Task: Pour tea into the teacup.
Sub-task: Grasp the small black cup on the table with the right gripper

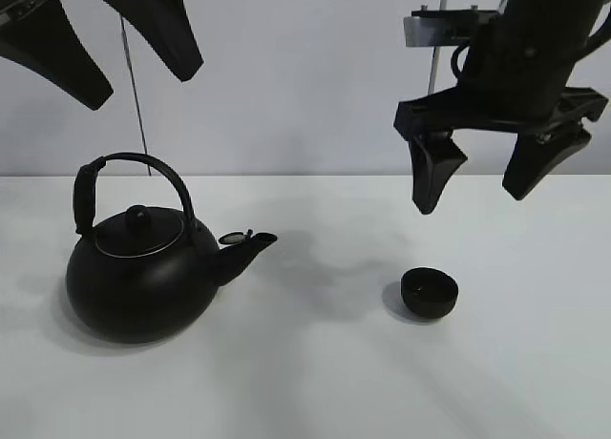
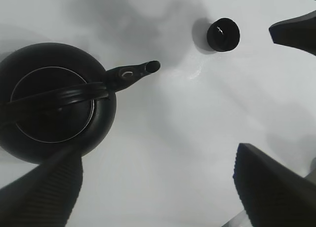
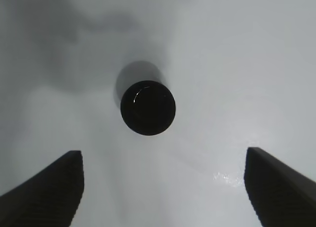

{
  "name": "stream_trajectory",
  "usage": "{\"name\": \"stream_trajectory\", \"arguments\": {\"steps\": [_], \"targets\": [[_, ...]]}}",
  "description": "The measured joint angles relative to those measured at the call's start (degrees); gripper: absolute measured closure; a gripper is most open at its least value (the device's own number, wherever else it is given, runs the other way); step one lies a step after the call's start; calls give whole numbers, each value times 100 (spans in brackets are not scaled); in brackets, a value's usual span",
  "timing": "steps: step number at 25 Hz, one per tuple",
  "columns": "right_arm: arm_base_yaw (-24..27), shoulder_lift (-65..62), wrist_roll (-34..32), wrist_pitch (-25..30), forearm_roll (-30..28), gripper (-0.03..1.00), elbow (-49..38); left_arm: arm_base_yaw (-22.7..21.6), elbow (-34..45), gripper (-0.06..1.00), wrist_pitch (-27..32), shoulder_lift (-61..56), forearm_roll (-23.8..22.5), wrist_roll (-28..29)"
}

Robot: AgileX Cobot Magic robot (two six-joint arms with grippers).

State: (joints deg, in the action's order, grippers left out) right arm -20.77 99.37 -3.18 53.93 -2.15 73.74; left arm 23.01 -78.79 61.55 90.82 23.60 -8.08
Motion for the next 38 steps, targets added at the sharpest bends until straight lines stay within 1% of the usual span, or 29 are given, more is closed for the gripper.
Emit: {"name": "stream_trajectory", "arguments": {"steps": [6, 9, 12, 21, 29, 34, 38], "targets": [[-12, 0, 0, -1222, 0, 36, -865, 0, 0, 34, 0, 0, 0, 0], [-12, 0, 0, -1504, 12, 36, -1038, 0, 0, 34, 0, 0, 0, 0], [-12, 72, 18, -1626, 39, 36, -1045, 0, 0, 34, 0, 0, 0, 0], [-12, 508, 138, -1677, 98, 36, -1045, 0, 0, 34, -5, 0, 0, 0], [-12, 884, 159, -2057, 127, 36, -1045, 0, 0, 34, -10, 0, 0, 0], [-12, 1026, 194, -2138, 139, 36, -1045, 0, 0, 34, -10, 0, 0, 0], [-12, 1027, 194, -2230, 144, 38, -1045, 0, 0, 34, -10, 0, 0, 0]]}}
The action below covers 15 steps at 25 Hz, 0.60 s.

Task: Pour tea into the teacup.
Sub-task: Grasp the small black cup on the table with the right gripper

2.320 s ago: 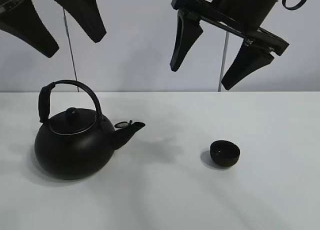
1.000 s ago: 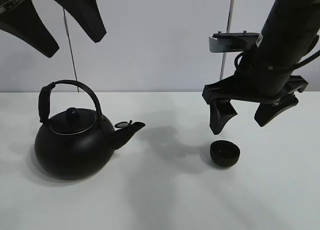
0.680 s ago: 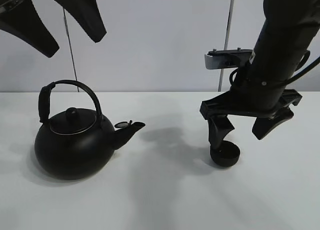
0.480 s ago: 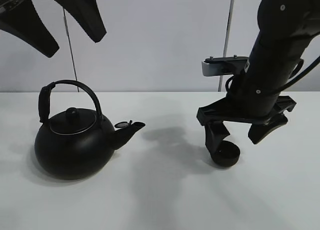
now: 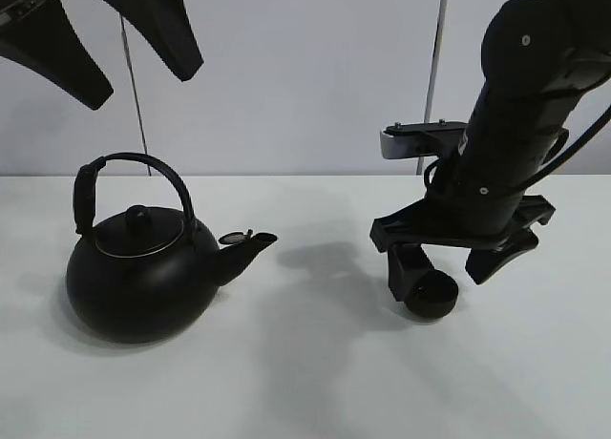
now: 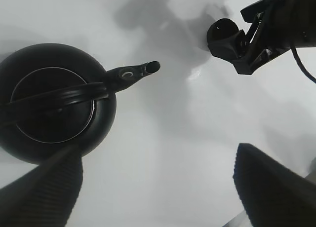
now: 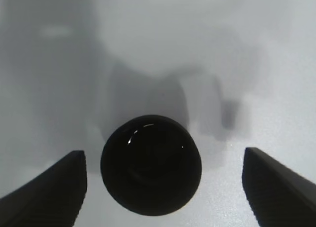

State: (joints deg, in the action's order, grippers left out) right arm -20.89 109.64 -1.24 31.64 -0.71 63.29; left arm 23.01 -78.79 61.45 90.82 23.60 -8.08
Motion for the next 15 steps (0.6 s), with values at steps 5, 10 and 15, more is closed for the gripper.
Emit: {"name": "stream_trajectory", "arguments": {"steps": [5, 10, 15], "targets": [[0, 0, 0, 18, 7, 38, 0, 0, 0, 34, 0, 0, 0, 0], [0, 0, 0, 64, 24, 39, 0, 0, 0, 34, 0, 0, 0, 0], [0, 0, 0, 83, 71, 40, 0, 0, 0, 34, 0, 0, 0, 0]]}}
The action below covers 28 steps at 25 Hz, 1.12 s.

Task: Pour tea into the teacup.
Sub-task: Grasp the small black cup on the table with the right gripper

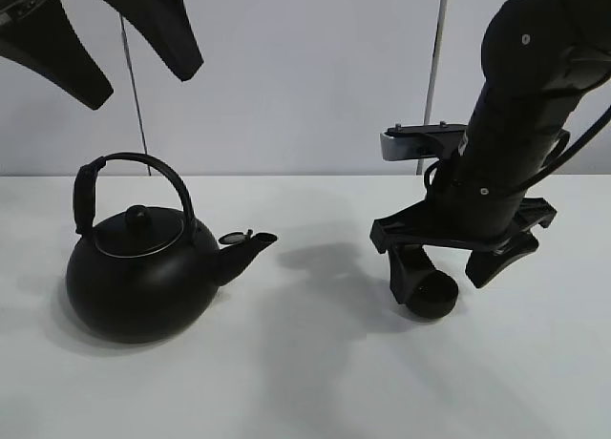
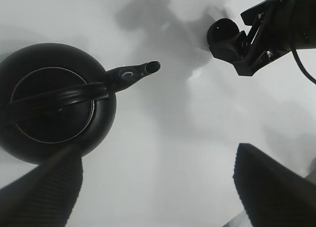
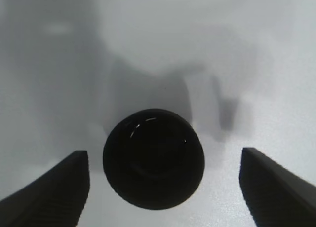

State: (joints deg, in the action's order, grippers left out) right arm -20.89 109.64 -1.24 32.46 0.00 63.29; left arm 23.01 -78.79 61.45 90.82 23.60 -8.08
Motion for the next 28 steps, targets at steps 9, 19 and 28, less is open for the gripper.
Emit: {"name": "stream_trajectory", "arguments": {"steps": [9, 19, 28], "targets": [[0, 0, 2, 7, 52, 40, 0, 0, 0, 34, 0, 0, 0, 0], [0, 0, 2, 7, 89, 40, 0, 0, 0, 34, 0, 0, 0, 0], [0, 0, -67, 12, 96, 40, 0, 0, 0, 34, -12, 0, 0, 0]]}}
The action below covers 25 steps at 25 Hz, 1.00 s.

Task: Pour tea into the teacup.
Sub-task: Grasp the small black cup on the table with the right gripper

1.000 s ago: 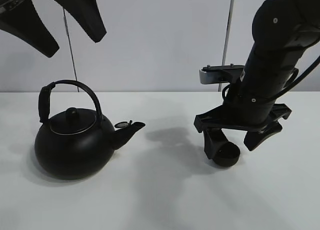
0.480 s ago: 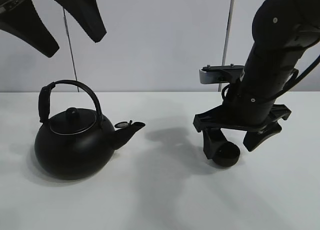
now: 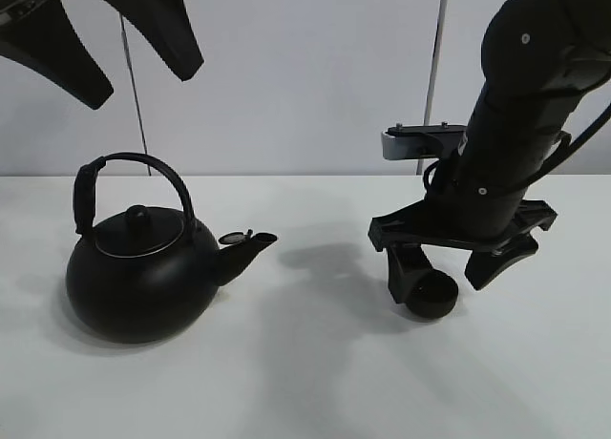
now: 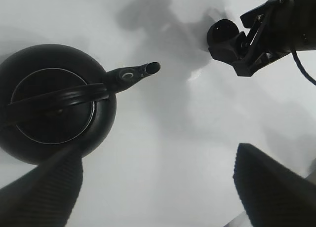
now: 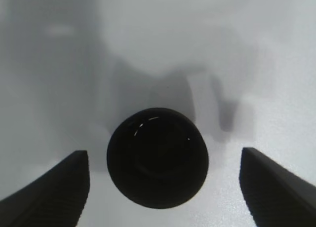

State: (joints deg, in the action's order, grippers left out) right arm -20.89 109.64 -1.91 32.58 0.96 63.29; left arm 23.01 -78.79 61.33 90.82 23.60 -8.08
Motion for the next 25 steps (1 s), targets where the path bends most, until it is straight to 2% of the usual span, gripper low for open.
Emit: {"name": "stream_trajectory", "arguments": {"steps": [11, 17, 20, 25], "targets": [[0, 165, -107, 3, 0, 40, 0, 0, 0, 34, 0, 0, 0, 0], [0, 208, -127, -41, 20, 48, 0, 0, 0, 34, 0, 0, 0, 0], [0, 208, -132, -74, 32, 56, 0, 0, 0, 34, 0, 0, 0, 0], [0, 208, -145, -66, 32, 57, 0, 0, 0, 34, 0, 0, 0, 0]]}}
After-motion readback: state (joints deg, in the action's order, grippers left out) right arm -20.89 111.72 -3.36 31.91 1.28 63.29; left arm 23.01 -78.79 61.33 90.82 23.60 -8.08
